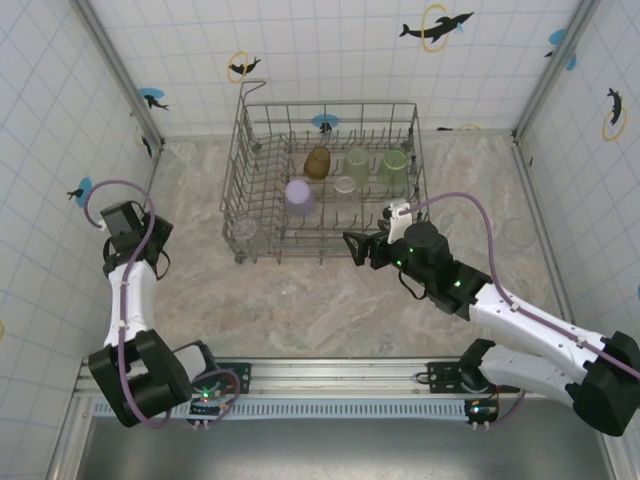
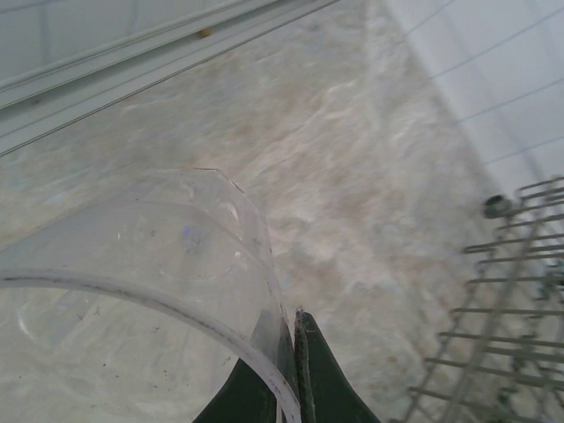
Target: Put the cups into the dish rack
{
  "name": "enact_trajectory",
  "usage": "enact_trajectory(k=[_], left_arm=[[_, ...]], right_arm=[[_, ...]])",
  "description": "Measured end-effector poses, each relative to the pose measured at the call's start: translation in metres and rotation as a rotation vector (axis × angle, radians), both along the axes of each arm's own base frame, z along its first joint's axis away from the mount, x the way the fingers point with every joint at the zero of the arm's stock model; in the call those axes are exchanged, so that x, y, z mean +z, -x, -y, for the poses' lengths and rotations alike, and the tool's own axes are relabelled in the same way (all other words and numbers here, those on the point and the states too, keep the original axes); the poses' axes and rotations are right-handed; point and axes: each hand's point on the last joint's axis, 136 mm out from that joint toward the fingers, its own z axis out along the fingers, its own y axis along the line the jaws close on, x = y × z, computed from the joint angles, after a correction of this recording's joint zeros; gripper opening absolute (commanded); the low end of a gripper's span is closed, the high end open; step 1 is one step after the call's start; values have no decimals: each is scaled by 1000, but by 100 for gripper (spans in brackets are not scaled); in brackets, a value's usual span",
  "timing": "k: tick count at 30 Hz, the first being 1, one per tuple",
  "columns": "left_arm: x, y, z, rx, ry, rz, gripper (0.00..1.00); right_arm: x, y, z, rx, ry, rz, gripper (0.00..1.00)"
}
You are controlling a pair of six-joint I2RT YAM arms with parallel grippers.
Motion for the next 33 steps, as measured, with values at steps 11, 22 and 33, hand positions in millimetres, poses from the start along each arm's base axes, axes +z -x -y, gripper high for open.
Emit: enact_trajectory(k=[11, 22, 33], left_arm=[[43, -19, 21, -102, 40, 256, 0], [76, -32, 47, -251, 111, 445, 0], [106, -31, 68, -364, 178, 612, 0]], right_arm=[[-8, 2, -8, 16, -1, -28, 99], [-28, -2, -25, 43, 44, -80, 99], [-22, -14, -48, 72, 44, -96, 99]])
